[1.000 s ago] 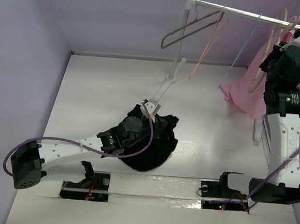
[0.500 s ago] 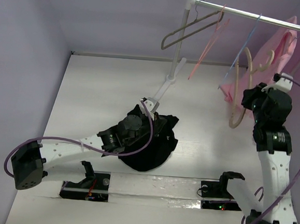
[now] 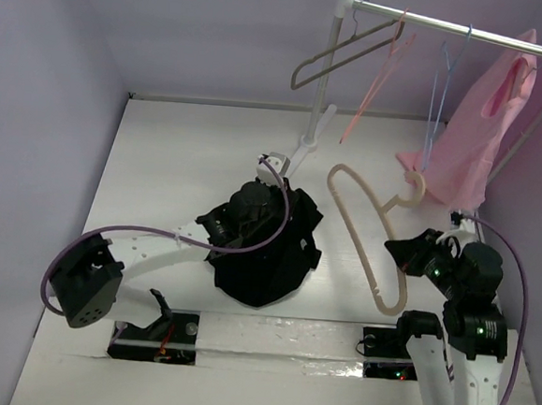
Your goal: Place the t-shirt on the hanger
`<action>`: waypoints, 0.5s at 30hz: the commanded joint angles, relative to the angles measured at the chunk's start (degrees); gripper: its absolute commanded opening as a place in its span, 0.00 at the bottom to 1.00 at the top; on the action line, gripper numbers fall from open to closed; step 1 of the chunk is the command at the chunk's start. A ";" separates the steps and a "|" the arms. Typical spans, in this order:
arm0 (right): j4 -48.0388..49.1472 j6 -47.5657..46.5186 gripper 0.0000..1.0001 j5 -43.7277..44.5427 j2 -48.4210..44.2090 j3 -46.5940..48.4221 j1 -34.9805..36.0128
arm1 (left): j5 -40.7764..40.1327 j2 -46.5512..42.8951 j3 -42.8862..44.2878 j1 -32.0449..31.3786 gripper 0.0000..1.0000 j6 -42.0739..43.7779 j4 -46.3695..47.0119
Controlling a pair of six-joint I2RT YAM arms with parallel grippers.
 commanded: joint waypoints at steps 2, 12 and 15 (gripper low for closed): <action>-3.01 2.76 0.00 -14.43 -4.58 0.92 2.15 | -1.33 3.96 5.99 1.51 0.00 0.10 4.46; -5.99 -1.37 0.00 -11.28 -6.26 6.18 5.93 | -4.93 9.24 13.03 4.32 0.00 1.51 1.03; -7.75 -3.30 0.00 -9.52 -6.17 9.16 6.55 | -5.19 10.20 14.61 4.33 0.00 2.29 -0.11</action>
